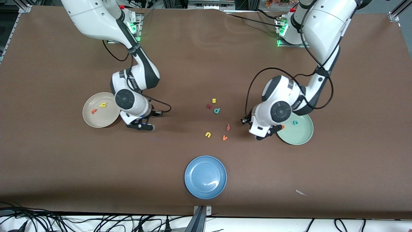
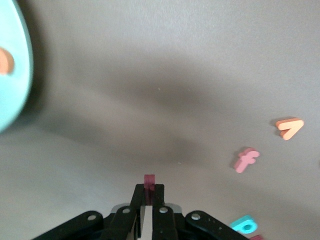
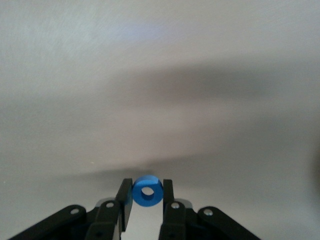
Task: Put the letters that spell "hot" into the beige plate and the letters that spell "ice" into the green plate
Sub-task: 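Drop the blue o into the cream plate while the left gripper carries the i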
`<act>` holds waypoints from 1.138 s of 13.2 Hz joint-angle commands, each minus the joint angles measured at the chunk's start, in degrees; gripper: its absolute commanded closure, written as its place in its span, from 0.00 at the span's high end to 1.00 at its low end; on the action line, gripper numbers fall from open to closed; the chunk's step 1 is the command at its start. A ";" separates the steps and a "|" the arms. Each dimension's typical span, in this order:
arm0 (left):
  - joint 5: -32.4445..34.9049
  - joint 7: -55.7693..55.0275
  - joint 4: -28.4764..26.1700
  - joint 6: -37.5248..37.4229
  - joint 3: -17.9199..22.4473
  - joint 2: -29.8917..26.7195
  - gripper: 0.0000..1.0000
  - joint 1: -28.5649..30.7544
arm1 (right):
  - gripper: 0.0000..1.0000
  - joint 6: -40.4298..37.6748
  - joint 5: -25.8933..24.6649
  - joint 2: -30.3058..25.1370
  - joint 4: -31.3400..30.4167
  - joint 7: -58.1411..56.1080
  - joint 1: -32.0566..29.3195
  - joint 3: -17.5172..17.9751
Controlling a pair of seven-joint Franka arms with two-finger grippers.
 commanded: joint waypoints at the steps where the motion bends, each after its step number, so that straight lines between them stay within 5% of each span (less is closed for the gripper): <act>1: -0.89 8.73 -0.93 -3.73 0.13 -2.19 0.00 2.21 | 0.17 -10.91 0.61 -4.57 2.14 -4.63 -0.10 -5.51; 4: -0.80 12.17 -1.02 -7.85 0.30 -3.16 0.00 3.88 | 0.17 -15.85 0.61 -5.90 0.92 -12.63 -0.10 -12.02; 7: 1.91 13.22 -1.02 -8.92 0.13 -3.69 0.00 5.82 | 0.17 -12.54 0.61 -5.12 -3.30 -19.92 -0.10 -16.33; 13: 2.54 28.57 -1.72 -12.80 0.22 -3.43 0.00 11.43 | 0.18 -5.14 0.96 -3.01 -8.14 -25.14 -2.04 -17.05; 14: 2.63 31.83 -1.98 -12.80 0.30 -2.91 0.00 11.88 | 0.21 -4.96 0.96 -2.66 -8.14 -25.22 -2.04 -17.05; 15: 2.63 34.73 -2.33 -12.80 0.39 -1.94 0.00 13.19 | 0.35 -4.87 0.96 -2.39 -8.14 -25.22 -2.04 -17.05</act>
